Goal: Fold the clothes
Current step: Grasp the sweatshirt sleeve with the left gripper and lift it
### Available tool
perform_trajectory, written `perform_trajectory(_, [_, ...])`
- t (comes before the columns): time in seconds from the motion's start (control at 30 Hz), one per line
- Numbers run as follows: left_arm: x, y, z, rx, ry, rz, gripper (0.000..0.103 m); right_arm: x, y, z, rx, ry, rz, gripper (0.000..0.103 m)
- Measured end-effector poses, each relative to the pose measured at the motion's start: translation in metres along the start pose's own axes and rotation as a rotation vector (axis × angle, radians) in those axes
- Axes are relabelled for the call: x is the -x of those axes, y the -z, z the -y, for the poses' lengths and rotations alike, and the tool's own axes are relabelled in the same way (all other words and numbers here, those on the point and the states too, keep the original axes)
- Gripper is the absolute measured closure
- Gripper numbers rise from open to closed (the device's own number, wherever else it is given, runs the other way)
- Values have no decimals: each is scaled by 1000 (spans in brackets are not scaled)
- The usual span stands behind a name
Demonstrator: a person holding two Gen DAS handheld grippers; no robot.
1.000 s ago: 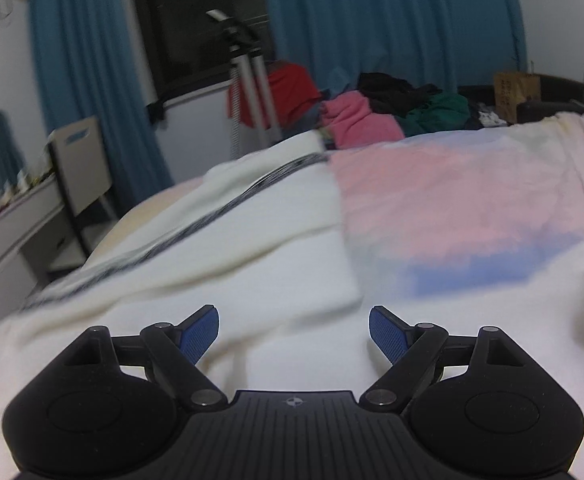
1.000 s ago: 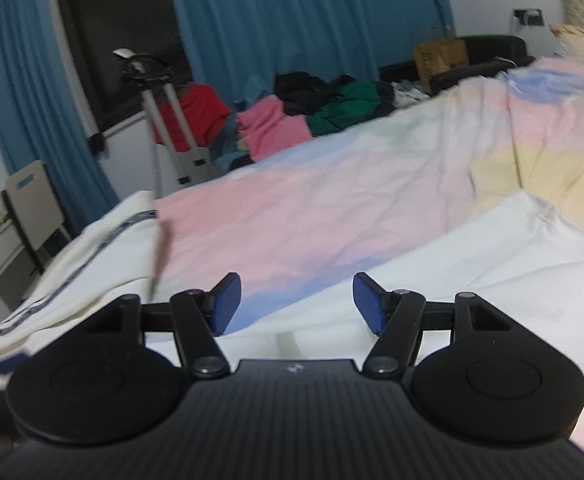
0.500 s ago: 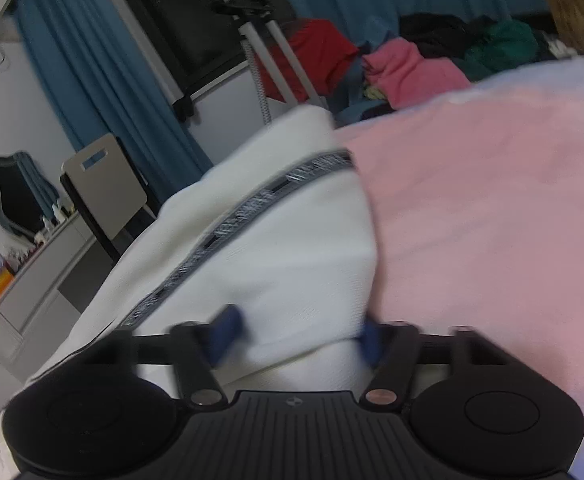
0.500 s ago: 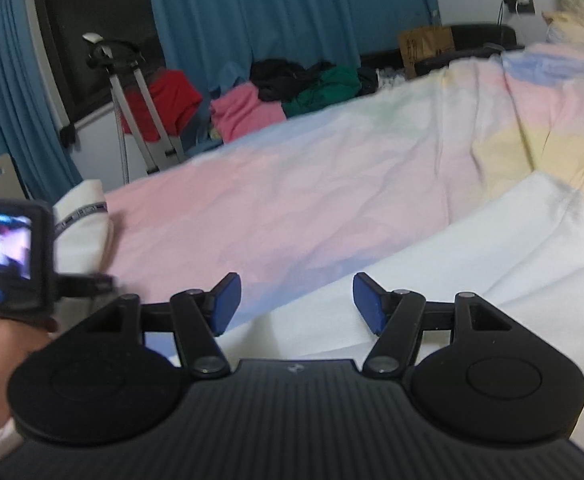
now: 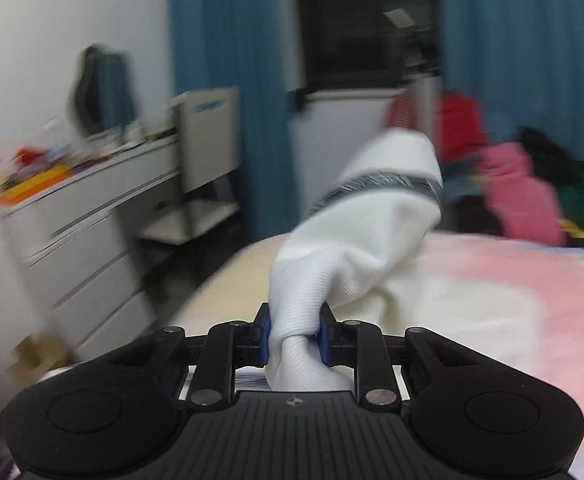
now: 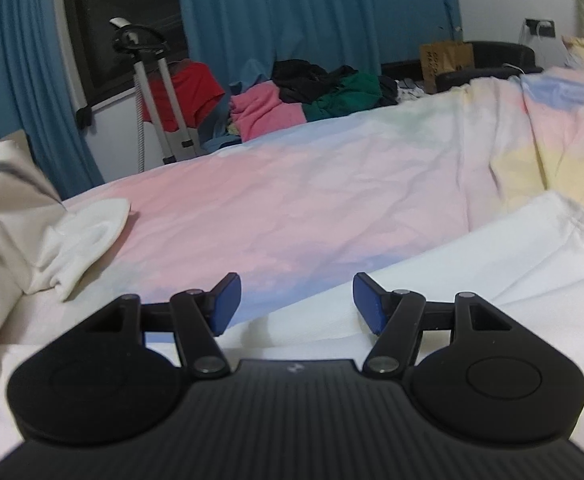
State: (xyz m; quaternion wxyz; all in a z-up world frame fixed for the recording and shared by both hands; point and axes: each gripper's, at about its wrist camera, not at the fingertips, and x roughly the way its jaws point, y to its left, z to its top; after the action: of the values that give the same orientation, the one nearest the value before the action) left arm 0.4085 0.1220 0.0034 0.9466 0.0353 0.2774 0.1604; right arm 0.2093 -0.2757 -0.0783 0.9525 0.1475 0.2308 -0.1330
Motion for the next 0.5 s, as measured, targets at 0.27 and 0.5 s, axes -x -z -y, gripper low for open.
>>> perform_trajectory(0.27, [-41,31,-41,41,39,-116,54,-5,9,-20,33,-76,-4,39])
perform_trajectory(0.5, [47,38,-39,-21,145,10,28,2,11,-35,74,-155,33,39])
